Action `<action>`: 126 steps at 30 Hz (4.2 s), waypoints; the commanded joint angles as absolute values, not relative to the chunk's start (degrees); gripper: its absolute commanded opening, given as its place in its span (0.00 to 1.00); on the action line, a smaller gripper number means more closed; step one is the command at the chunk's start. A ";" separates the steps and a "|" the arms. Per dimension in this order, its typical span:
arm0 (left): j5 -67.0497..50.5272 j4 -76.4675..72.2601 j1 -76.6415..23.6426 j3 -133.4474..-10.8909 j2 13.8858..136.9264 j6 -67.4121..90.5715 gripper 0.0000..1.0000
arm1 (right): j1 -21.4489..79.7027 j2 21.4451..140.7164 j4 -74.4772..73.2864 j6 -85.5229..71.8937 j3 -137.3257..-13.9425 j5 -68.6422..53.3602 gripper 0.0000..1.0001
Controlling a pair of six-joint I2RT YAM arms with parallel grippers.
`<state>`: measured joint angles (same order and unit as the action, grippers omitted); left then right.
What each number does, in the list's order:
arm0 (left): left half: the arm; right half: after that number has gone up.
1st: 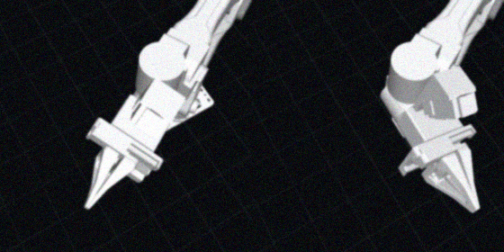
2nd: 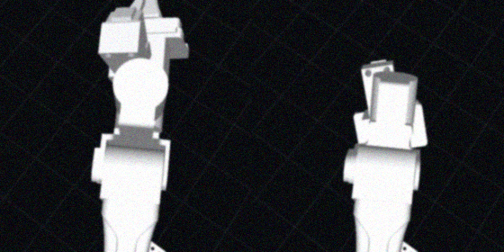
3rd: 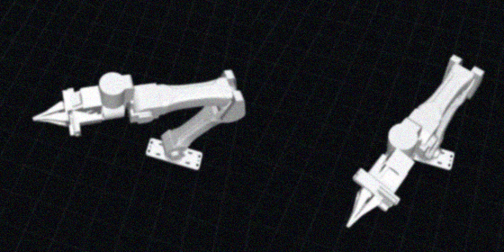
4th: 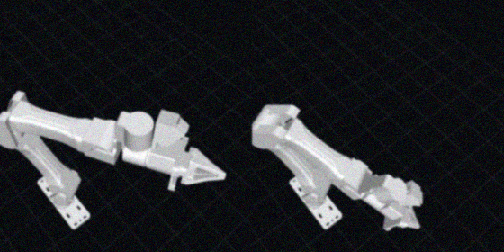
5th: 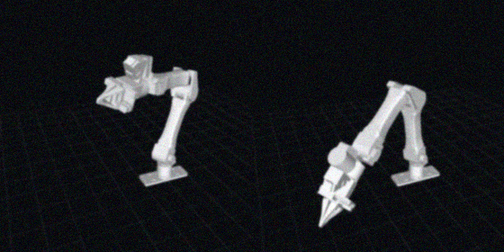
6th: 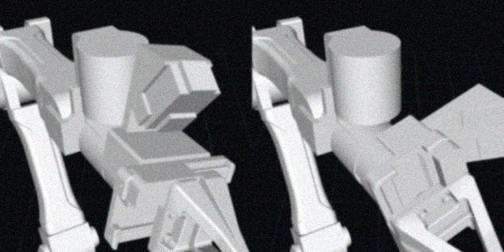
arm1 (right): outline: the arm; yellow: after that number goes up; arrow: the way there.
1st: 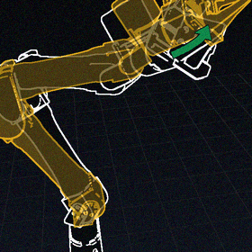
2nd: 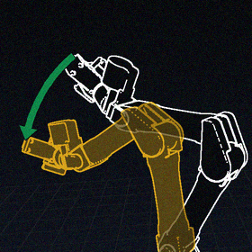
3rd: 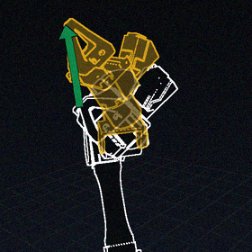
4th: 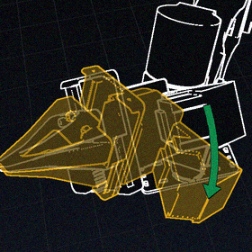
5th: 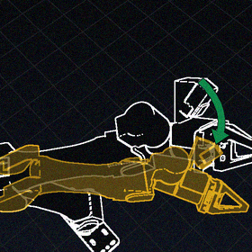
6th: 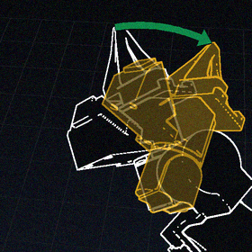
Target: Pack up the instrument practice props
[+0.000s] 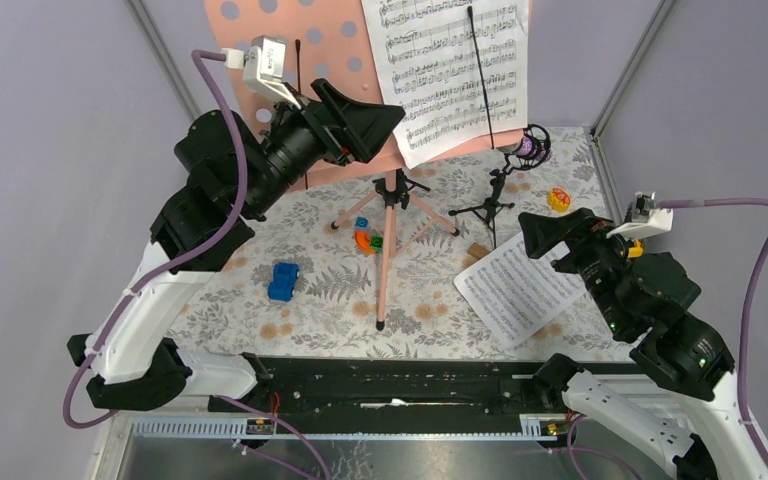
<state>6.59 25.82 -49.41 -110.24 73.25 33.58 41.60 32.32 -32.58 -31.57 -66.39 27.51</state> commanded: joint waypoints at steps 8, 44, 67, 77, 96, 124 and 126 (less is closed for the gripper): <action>19.88 23.11 -55.82 -108.85 74.42 32.17 0.82 | 41.40 31.47 -30.18 -30.72 -64.97 29.78 1.00; 20.51 10.26 -57.66 -102.92 77.14 28.40 0.80 | 41.40 28.95 -30.20 -31.60 -63.10 30.73 1.00; 22.51 0.21 -57.57 -103.56 79.48 18.73 0.48 | 41.41 39.64 -26.90 -12.26 -77.43 13.80 0.99; 23.28 0.18 -57.57 -102.40 79.16 18.12 0.20 | 41.40 56.91 -30.63 -4.10 -99.11 10.55 0.94; 24.52 0.71 -57.62 -102.14 78.26 19.06 0.00 | 40.78 83.17 -38.61 -0.26 -132.18 15.12 0.74; 24.34 0.18 -57.57 -101.22 77.89 18.80 0.00 | 40.53 84.20 -33.79 6.64 -128.55 14.84 0.08; 24.56 -0.96 -57.57 -100.67 77.57 18.72 0.00 | 40.59 82.98 -32.42 7.12 -126.46 14.74 0.03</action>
<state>23.83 2.83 -57.49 -101.58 79.57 19.27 40.71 85.36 -36.67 5.37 -129.19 14.98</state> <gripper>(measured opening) 0.009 0.081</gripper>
